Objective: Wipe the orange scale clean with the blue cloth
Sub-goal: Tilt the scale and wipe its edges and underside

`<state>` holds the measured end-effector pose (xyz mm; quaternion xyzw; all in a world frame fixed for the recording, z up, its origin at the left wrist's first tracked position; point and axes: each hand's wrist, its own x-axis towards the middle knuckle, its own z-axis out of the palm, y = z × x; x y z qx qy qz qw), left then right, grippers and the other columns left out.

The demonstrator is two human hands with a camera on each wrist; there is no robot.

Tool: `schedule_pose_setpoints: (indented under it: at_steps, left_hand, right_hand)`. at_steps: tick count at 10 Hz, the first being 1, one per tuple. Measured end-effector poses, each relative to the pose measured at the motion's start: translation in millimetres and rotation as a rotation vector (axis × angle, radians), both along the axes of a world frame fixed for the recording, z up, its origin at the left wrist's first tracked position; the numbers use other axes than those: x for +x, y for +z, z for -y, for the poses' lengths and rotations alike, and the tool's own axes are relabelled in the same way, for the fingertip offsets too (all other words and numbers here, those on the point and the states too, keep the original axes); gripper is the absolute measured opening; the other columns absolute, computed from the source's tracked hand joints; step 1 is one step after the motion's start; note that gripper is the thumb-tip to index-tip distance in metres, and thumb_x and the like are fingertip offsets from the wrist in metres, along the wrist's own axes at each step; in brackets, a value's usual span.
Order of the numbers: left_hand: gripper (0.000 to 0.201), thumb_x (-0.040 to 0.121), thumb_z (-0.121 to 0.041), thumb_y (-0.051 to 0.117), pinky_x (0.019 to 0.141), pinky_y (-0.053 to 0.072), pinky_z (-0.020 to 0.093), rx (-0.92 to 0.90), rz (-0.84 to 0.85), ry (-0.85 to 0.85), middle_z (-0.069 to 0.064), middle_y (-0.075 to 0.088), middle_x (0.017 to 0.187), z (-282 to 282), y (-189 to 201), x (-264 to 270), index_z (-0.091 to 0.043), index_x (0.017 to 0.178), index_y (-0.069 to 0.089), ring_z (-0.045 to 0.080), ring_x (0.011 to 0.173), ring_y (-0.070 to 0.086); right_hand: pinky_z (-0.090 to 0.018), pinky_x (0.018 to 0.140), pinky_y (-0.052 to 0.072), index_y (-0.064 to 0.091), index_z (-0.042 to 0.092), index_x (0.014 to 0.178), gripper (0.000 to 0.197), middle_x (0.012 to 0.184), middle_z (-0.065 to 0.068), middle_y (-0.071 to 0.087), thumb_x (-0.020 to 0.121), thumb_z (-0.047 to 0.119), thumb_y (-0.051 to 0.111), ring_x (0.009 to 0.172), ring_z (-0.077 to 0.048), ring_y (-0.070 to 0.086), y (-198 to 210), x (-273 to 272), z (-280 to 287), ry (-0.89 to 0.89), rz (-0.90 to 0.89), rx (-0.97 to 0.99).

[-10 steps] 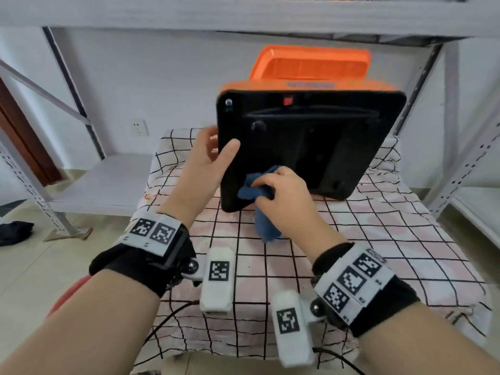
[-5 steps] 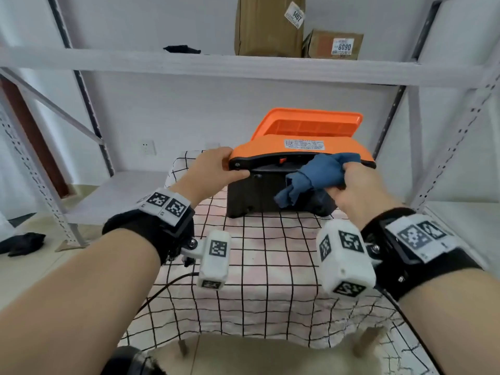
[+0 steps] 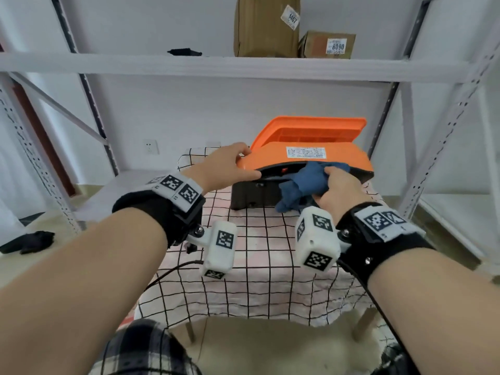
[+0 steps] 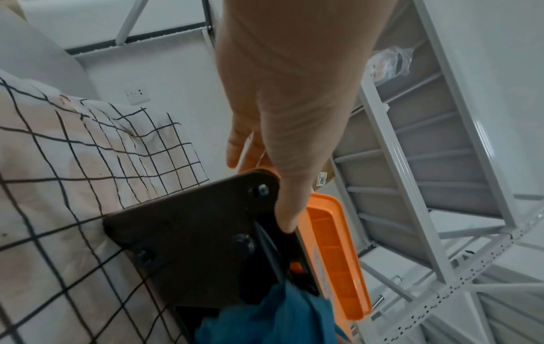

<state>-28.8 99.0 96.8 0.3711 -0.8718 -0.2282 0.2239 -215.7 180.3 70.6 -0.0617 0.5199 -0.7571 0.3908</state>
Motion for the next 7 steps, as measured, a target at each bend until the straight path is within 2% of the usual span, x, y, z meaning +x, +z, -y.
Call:
schedule_pose_setpoints:
  at_steps: [1, 2, 3, 4, 5, 6, 7]
  left_hand:
    - [0.042, 0.079, -0.029, 0.073, 0.078, 0.050, 0.029, 0.111, -0.045, -0.066, -0.003, 0.056, 0.106, -3.7, -4.6, 1.6, -0.018, 0.112, 0.049, 0.018, 0.093, 0.058]
    - [0.045, 0.078, -0.030, 0.074, 0.084, 0.050, 0.033, 0.201, 0.033, -0.123, -0.003, 0.054, 0.112, -4.0, -10.1, 2.6, -0.018, 0.112, 0.047, 0.017, 0.098, 0.059]
    - [0.040, 0.083, -0.047, 0.066, 0.082, 0.047, 0.030, 0.197, -0.043, -0.080, -0.003, 0.058, 0.106, -2.9, -11.0, 0.5, -0.017, 0.105, 0.051, 0.013, 0.090, 0.057]
    - [0.057, 0.081, -0.052, 0.064, 0.086, 0.045, 0.028, 0.045, -0.075, -0.019, 0.000, 0.047, 0.120, 4.9, -9.7, -4.7, -0.020, 0.124, 0.045, 0.012, 0.099, 0.050]
    - [0.070, 0.082, -0.050, 0.064, 0.102, 0.034, 0.027, 0.063, -0.035, -0.151, -0.006, 0.037, 0.140, 9.8, -9.1, -12.5, -0.029, 0.142, 0.034, 0.006, 0.121, 0.039]
    - [0.052, 0.083, -0.039, 0.068, 0.092, 0.033, 0.014, 0.098, -0.083, -0.212, -0.012, 0.053, 0.127, 12.3, -5.2, -18.9, -0.030, 0.129, 0.046, 0.001, 0.116, 0.047]
    - [0.032, 0.085, -0.031, 0.068, 0.089, 0.038, 0.016, 0.054, -0.080, -0.226, -0.009, 0.061, 0.115, 10.2, -1.5, -21.1, -0.025, 0.114, 0.056, 0.005, 0.108, 0.054]
  right_hand:
    - [-0.033, 0.075, 0.052, 0.060, 0.012, 0.099, 0.019, 0.118, -0.008, 0.064, 0.088, 0.024, 0.051, 0.104, -0.026, 0.063, -22.6, -14.7, -9.9, -0.065, 0.336, -0.107]
    - [-0.034, 0.082, 0.047, 0.057, 0.015, 0.074, 0.019, 0.080, -0.001, 0.064, 0.087, 0.027, 0.050, 0.080, -0.021, 0.062, -33.7, -10.0, -21.5, 0.059, 0.167, -0.088]
    - [-0.033, 0.088, 0.041, 0.045, 0.019, 0.064, 0.036, 0.071, 0.001, 0.051, 0.085, 0.048, 0.052, 0.072, -0.014, 0.053, -45.6, -8.8, -27.0, 0.113, 0.223, -0.122]
    - [-0.035, 0.104, 0.037, 0.052, 0.022, 0.071, 0.043, 0.085, -0.001, 0.061, 0.078, 0.065, 0.055, 0.088, -0.012, 0.059, -53.0, -14.3, -20.9, 0.164, 0.211, -0.102]
    - [-0.045, 0.091, 0.049, 0.063, 0.017, 0.097, 0.053, 0.099, -0.005, 0.070, 0.075, 0.065, 0.061, 0.095, -0.023, 0.066, -52.2, -15.4, -21.2, 0.119, 0.104, 0.020]
    - [-0.046, 0.090, 0.051, 0.064, 0.012, 0.095, 0.049, 0.094, -0.006, 0.069, 0.082, 0.058, 0.058, 0.092, -0.024, 0.066, -52.6, -16.4, -20.4, 0.146, 0.092, -0.030]
    - [-0.049, 0.089, 0.051, 0.064, 0.014, 0.096, 0.049, 0.109, -0.009, 0.069, 0.081, 0.060, 0.058, 0.097, -0.026, 0.066, -59.0, -17.4, -22.1, 0.186, 0.131, -0.085]
